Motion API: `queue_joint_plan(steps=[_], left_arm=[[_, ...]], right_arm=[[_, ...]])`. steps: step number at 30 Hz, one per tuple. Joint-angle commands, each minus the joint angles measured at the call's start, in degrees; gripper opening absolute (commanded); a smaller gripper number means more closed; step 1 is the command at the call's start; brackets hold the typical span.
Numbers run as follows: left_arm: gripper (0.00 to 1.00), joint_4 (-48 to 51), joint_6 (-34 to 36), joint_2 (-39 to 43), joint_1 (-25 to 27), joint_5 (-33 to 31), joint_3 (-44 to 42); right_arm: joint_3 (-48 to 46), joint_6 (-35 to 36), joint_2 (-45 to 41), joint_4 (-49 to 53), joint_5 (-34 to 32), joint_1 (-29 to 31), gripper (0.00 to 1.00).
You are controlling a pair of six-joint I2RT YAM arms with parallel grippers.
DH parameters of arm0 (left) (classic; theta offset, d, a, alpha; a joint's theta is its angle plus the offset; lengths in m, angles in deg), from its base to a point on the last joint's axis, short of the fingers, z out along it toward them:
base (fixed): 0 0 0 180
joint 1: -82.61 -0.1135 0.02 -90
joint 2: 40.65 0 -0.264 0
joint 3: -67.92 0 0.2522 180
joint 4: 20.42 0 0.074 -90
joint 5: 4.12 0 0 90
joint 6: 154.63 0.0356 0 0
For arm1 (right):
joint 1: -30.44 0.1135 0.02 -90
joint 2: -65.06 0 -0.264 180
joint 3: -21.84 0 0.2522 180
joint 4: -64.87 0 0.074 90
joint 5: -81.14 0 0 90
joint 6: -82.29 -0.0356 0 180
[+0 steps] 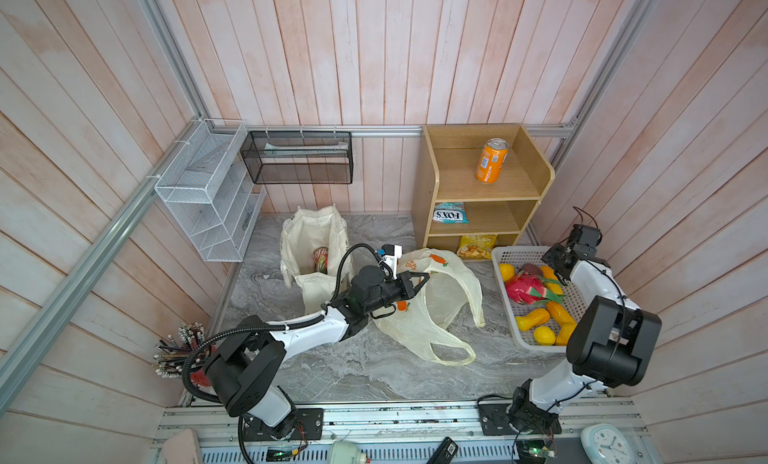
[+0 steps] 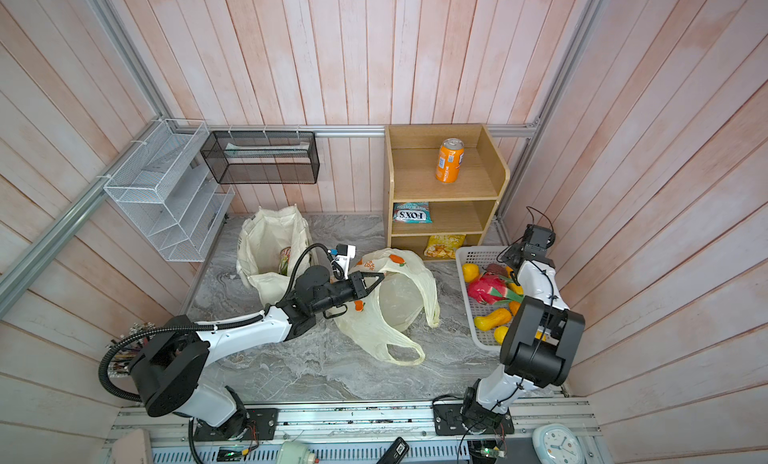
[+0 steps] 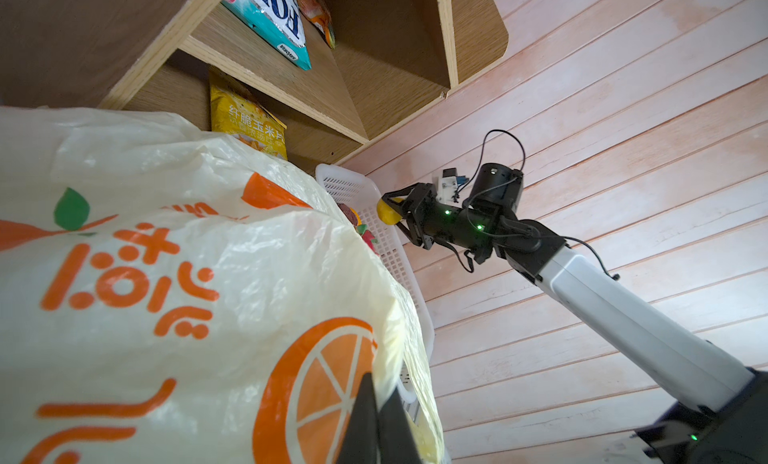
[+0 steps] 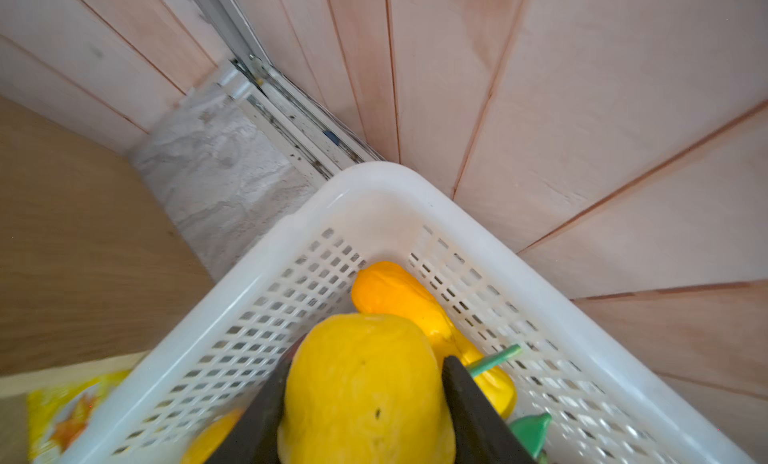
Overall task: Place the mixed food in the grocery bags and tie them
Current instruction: 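Lower the right gripper onto the yellow pear and close on it, then carry the yellow pear with the right gripper into the plastic bag opening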
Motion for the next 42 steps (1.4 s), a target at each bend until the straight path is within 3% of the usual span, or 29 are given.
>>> queue_joint_plan(steps=[1, 9, 20, 24, 29, 42], left_arm=[[0.0, 1.5, -0.3, 0.0, -0.3, -0.1, 0.6], [0.0, 6.4, -0.1, -0.1, -0.2, -0.3, 2.9], [0.0, 14.6, 1.6, -0.5, 0.1, -1.9, 8.0], [0.0, 16.9, 1.8, -0.9, 0.5, -2.2, 10.1], [0.0, 20.6, 2.9, -1.7, 1.8, -2.8, 13.4], [0.0, 25.0, 3.1, -2.2, 5.8, -1.3, 17.5]], right_arm=[[-3.4, -3.6, -5.7, -1.6, 5.2, 1.9, 0.43], [-10.3, -8.7, -24.6, -0.4, 16.7, 14.6, 0.43], [-20.2, -9.3, -47.5, 5.8, 31.8, 31.7, 0.43], [-26.3, -11.7, -53.8, 5.5, 30.7, 40.0, 0.43], [-34.0, -14.9, -57.0, 1.0, 29.5, 45.3, 0.43], [-39.3, -5.9, -48.6, -6.8, 21.9, 44.1, 0.43]])
